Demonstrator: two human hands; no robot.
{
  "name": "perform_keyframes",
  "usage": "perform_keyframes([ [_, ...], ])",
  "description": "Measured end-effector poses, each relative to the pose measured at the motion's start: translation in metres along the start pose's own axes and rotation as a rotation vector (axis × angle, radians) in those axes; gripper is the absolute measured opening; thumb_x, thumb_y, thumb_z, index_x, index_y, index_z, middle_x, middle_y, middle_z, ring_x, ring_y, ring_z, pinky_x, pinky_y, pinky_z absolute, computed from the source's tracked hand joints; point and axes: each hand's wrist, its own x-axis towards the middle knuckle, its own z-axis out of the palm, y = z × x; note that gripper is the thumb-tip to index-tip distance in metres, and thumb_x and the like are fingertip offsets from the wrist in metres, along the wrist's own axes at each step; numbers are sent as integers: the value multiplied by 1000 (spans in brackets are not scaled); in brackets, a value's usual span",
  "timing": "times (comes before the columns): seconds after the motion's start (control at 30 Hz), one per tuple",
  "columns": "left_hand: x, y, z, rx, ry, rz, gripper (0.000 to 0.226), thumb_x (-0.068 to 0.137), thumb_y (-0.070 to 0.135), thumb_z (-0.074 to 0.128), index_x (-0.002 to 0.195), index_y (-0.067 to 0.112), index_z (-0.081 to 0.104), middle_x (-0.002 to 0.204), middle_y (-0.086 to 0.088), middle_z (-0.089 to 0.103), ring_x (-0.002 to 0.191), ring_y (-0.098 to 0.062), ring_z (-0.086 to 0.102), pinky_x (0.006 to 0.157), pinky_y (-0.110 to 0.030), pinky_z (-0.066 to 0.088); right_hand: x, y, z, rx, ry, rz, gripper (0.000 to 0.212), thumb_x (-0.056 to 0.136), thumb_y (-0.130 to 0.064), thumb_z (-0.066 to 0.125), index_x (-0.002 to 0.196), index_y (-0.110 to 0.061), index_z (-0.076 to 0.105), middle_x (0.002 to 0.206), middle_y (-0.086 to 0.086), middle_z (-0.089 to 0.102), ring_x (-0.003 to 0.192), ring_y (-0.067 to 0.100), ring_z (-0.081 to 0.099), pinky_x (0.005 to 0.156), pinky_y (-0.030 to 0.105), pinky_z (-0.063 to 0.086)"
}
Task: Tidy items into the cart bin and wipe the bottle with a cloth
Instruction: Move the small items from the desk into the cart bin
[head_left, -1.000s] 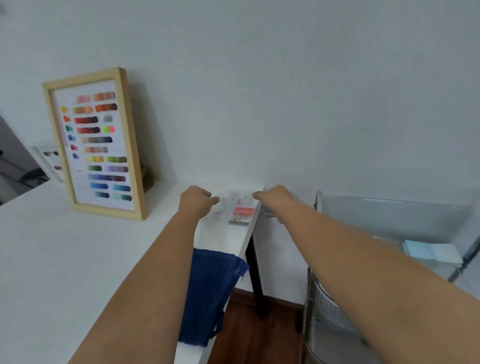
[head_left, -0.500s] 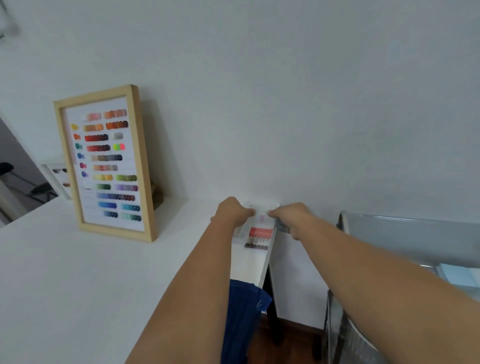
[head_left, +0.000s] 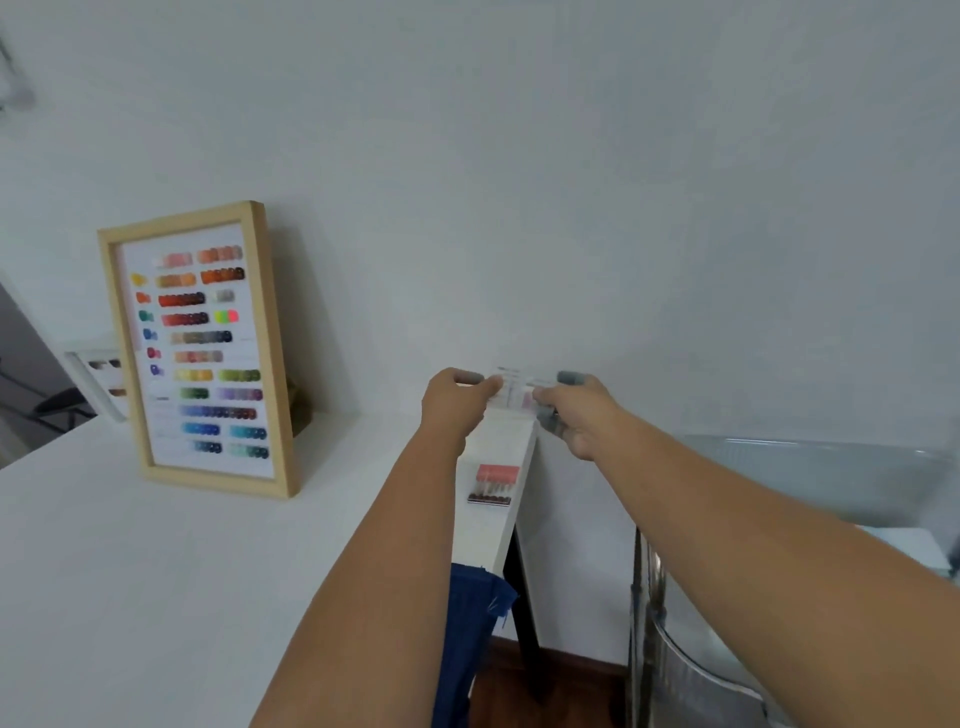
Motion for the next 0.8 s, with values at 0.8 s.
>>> perform_keyframes([
  [0.8,-141,14,213,499,-442,327,40,79,29,73,117,27,62,95,-3,65,75,-16,61,58,-21,42,-59,-27,-277,-987,193,-65,24,79,-6,70,97,-21,62,84,7,58,65,16,54,56,25,43],
])
